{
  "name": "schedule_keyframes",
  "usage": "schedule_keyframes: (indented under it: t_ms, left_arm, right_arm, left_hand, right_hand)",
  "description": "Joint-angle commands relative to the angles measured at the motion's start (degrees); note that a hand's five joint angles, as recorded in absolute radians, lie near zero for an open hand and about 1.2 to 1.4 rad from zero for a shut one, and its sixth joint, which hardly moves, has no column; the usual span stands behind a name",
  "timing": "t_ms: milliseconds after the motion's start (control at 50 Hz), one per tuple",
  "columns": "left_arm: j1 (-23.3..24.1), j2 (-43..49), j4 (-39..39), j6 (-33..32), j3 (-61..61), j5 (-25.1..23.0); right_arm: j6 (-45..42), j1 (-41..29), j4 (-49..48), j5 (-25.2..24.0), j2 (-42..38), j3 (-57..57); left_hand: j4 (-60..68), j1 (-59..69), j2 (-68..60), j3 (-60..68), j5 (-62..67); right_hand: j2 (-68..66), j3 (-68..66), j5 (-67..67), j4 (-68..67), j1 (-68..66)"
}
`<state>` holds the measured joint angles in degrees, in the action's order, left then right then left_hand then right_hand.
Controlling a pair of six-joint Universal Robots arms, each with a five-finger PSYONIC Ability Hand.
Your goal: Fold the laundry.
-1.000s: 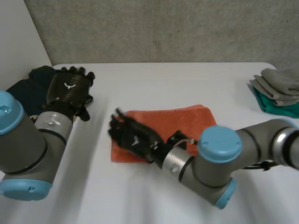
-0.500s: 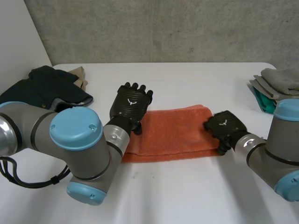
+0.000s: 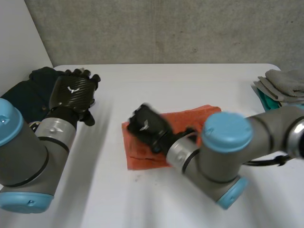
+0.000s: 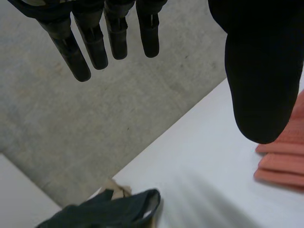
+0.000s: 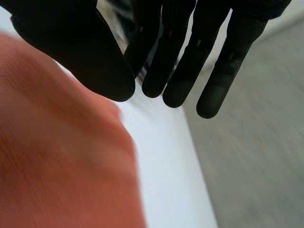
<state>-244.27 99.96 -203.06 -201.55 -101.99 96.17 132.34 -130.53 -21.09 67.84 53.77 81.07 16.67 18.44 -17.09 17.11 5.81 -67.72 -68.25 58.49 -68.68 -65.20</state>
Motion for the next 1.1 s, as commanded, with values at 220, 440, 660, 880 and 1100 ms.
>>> schedule_keyframes:
  t_ms: [220, 440, 660, 880, 1100]
  left_arm:
    - [5.6, 6.3, 0.4, 4.1, 8.2, -0.3]
    - [8.4, 6.0, 0.6, 4.1, 5.8, -0.5]
    - [8.4, 6.7, 0.6, 4.1, 5.6, -0.6]
    - [8.5, 5.8, 0.6, 4.2, 5.3, -0.5]
    - [6.5, 1.6, 0.6, 4.2, 2.0, -0.6]
  right_arm:
    - [37.0, 11.7, 2.9, 5.9, 9.6, 1.0]
    - [13.6, 29.5, 16.9, 3.9, 9.5, 11.5]
    - [11.4, 32.1, 12.6, -4.0, 5.8, 12.9]
    - [4.1, 30.7, 3.9, 8.5, 5.2, 10.8]
    - [-17.7, 5.6, 1.2, 2.6, 4.3, 5.7]
  left_hand:
    - [-0.2, -2.0, 0.7, -0.7, 0.6]
    - [-0.2, -2.0, 0.7, -0.7, 0.6]
    - [-0.2, -2.0, 0.7, -0.7, 0.6]
    - [-0.2, -2.0, 0.7, -0.7, 0.6]
    - [-0.4, -2.2, 0.8, -0.8, 0.5]
  right_hand:
    - [53.3, 53.8, -54.0, 54.2, 50.8]
    - [43.5, 44.0, -44.3, 44.5, 41.0]
    - [18.3, 18.9, -19.1, 19.3, 15.8]
    - [-12.3, -11.7, 11.5, -11.3, -14.8]
    - [-12.3, -11.7, 11.5, -11.3, -14.8]
